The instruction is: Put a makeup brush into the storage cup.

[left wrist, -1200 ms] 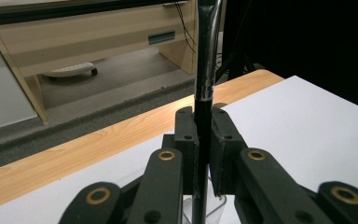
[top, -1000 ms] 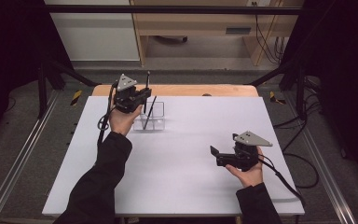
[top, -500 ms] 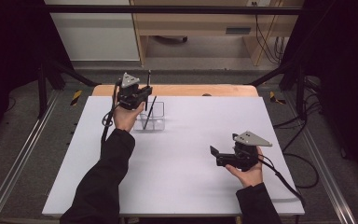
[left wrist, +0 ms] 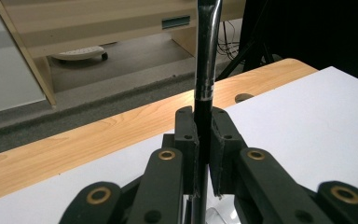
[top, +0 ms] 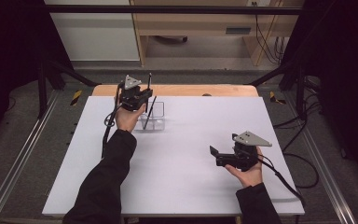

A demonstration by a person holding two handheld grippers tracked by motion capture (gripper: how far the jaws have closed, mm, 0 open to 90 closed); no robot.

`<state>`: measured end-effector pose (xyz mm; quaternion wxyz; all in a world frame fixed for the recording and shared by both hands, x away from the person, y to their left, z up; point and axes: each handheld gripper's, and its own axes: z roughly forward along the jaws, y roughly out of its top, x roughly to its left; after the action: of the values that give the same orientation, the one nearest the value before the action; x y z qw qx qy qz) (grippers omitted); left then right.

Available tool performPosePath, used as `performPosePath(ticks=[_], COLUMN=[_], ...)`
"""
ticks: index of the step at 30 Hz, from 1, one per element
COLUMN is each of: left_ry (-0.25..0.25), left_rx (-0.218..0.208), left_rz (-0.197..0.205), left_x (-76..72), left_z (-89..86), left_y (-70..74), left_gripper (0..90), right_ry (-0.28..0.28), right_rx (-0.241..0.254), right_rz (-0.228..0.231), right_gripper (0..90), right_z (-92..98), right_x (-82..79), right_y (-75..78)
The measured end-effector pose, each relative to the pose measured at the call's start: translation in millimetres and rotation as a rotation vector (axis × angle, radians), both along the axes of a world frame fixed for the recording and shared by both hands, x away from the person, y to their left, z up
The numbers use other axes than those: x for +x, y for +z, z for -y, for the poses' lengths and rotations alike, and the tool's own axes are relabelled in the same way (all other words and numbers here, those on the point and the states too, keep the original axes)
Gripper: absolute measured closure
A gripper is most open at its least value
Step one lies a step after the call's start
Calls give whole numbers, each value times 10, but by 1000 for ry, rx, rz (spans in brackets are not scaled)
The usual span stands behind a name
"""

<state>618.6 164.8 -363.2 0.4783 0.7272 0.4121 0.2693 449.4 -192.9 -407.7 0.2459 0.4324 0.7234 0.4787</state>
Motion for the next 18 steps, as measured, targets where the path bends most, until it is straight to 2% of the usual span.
performPosePath(ticks=[18], left_ry=[8], left_rx=[4], left_rz=[-34], left_x=[-56], left_z=[-49], left_y=[-294], left_gripper=[825], right_ry=[3], right_rx=[-1], right_rz=[-4], right_gripper=[48], right_z=[-15], right_x=[1], right_y=[-14])
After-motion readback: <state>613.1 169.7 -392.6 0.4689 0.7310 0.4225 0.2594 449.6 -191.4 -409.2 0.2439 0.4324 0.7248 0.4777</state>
